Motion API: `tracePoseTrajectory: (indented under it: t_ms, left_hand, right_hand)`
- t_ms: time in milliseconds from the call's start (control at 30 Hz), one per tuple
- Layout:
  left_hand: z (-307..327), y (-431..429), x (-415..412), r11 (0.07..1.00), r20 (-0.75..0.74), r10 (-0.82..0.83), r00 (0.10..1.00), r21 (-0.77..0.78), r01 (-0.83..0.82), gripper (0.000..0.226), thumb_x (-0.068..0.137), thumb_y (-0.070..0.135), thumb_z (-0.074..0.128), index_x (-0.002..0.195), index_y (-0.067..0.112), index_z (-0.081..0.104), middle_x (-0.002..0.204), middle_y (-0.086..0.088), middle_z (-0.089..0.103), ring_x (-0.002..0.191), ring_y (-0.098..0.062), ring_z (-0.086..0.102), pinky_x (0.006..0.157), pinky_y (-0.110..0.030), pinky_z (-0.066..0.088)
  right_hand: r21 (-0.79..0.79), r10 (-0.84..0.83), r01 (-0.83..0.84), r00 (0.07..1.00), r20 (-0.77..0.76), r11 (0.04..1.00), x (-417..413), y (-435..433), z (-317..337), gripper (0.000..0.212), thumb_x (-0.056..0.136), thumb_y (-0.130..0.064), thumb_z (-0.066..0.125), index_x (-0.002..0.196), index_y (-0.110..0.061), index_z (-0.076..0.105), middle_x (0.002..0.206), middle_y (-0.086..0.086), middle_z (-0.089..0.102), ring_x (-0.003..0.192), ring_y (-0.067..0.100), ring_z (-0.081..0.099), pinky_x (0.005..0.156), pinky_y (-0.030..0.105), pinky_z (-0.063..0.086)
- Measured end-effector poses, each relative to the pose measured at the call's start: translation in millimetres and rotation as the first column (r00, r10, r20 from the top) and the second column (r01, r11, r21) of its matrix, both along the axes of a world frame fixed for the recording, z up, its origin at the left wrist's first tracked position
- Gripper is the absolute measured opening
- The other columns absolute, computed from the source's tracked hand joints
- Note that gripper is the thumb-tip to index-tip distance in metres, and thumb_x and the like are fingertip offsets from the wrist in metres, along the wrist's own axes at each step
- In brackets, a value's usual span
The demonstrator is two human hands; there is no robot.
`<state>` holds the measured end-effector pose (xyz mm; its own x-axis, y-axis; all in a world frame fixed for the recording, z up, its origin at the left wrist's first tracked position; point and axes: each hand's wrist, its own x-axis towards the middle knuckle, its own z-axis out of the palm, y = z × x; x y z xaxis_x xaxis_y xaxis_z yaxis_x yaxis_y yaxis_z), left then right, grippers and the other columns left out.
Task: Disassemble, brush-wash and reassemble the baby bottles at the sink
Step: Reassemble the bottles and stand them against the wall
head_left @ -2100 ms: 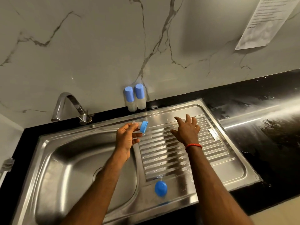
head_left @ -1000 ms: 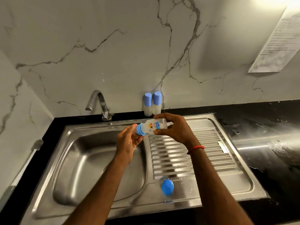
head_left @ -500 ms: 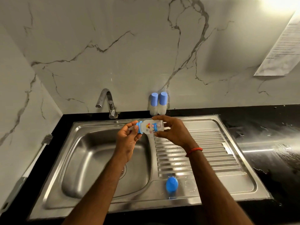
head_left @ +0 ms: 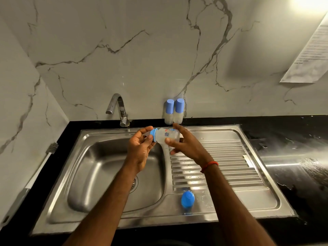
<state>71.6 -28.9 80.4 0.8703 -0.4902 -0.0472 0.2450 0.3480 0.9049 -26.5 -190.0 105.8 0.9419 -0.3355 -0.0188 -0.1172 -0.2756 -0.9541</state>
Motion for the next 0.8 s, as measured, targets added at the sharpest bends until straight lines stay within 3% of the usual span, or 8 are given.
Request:
tracePoseTrajectory:
  t_ms: [67, 200, 333, 500, 567, 667, 733, 800]
  left_hand:
    - [0, 0, -1, 1.000, 0.008, 0.010, 1.000, 0.010, -0.010, 0.026, 0.098, -0.004, 0.052, 0.115, 0.014, 0.062, 0.116, -0.014, 0.069, 0.107, -0.025, 0.070, 0.083, -0.031, 0.060]
    - [-1, 0, -3, 1.000, 0.005, -0.004, 1.000, 0.000, 0.004, 0.027, 0.098, -0.004, 0.052, 0.116, 0.014, 0.062, 0.116, -0.010, 0.070, 0.108, -0.025, 0.069, 0.089, -0.033, 0.059]
    - [-2, 5, -2, 0.999, 0.031, -0.042, 0.999, -0.022, 0.043, 0.028, 0.099, -0.003, 0.050, 0.117, 0.014, 0.062, 0.117, -0.013, 0.069, 0.108, -0.024, 0.068, 0.087, -0.031, 0.058]
    - [-2, 4, -7, 0.987, 0.014, -0.109, 0.994, -0.113, 0.110, 0.021, 0.095, 0.001, 0.057, 0.114, 0.010, 0.063, 0.124, -0.017, 0.065, 0.116, -0.029, 0.063, 0.085, -0.028, 0.057]
    - [1, 0, -12, 0.980, -0.010, -0.112, 0.994, -0.169, 0.109, 0.023, 0.085, 0.012, 0.070, 0.107, 0.009, 0.063, 0.122, -0.017, 0.065, 0.114, -0.028, 0.063, 0.084, -0.028, 0.057]
    - [-1, -3, -14, 0.986, 0.032, -0.074, 0.997, -0.145, 0.078, 0.053, 0.066, 0.037, 0.091, 0.101, 0.010, 0.062, 0.119, -0.012, 0.069, 0.113, -0.027, 0.066, 0.084, -0.029, 0.058]
    - [-6, -4, -14, 0.992, 0.084, -0.053, 0.995, -0.108, 0.062, 0.057, 0.062, 0.044, 0.093, 0.098, 0.012, 0.063, 0.123, -0.012, 0.069, 0.117, -0.028, 0.065, 0.085, -0.030, 0.058]
    - [-11, -4, -16, 0.993, 0.107, -0.019, 0.994, -0.111, 0.031, 0.054, 0.060, 0.047, 0.093, 0.094, 0.016, 0.066, 0.123, -0.014, 0.070, 0.118, -0.028, 0.065, 0.086, -0.030, 0.058]
  right_hand:
    - [-0.142, 0.023, -0.015, 0.998, 0.061, 0.990, 1, -4, -6, 0.098, 0.071, -0.032, 0.088, 0.151, -0.029, 0.030, 0.142, -0.001, 0.045, 0.118, 0.016, 0.059, 0.090, 0.033, 0.058]
    - [-0.184, 0.015, 0.002, 0.996, 0.089, 0.983, 0, -4, -10, 0.071, 0.075, -0.013, 0.084, 0.131, -0.025, 0.043, 0.130, 0.001, 0.056, 0.107, 0.022, 0.066, 0.087, 0.043, 0.060]
    - [0.065, -0.045, 0.047, 0.998, -0.040, 0.997, -10, 4, 1, 0.044, 0.092, -0.048, 0.065, 0.119, -0.014, 0.055, 0.093, 0.017, 0.072, 0.064, 0.030, 0.072, 0.060, 0.040, 0.061]
    - [0.067, -0.124, 0.135, 0.981, -0.148, 0.989, -17, 7, 1, 0.068, 0.093, -0.071, 0.035, 0.090, -0.013, 0.070, 0.068, 0.018, 0.071, 0.051, 0.023, 0.063, 0.049, 0.027, 0.052]
    - [0.106, -0.146, 0.172, 0.964, -0.221, 0.979, -18, 8, -2, 0.089, 0.088, -0.080, 0.027, 0.087, -0.003, 0.072, 0.067, 0.017, 0.070, 0.050, 0.022, 0.062, 0.047, 0.025, 0.050]
    - [0.230, -0.097, 0.174, 0.945, -0.312, 0.957, -18, 9, -11, 0.110, 0.077, -0.091, 0.018, 0.095, 0.003, 0.073, 0.075, 0.019, 0.070, 0.056, 0.022, 0.063, 0.050, 0.024, 0.052]
    - [0.330, -0.133, 0.216, 0.957, -0.258, 0.919, -18, 13, -15, 0.100, 0.076, -0.091, 0.026, 0.100, -0.004, 0.071, 0.084, 0.020, 0.070, 0.067, 0.027, 0.068, 0.060, 0.034, 0.059]
    - [0.424, -0.240, 0.272, 0.962, -0.127, 0.864, -18, 20, -16, 0.067, 0.088, -0.073, 0.039, 0.112, -0.015, 0.062, 0.103, 0.017, 0.068, 0.087, 0.031, 0.072, 0.076, 0.048, 0.062]
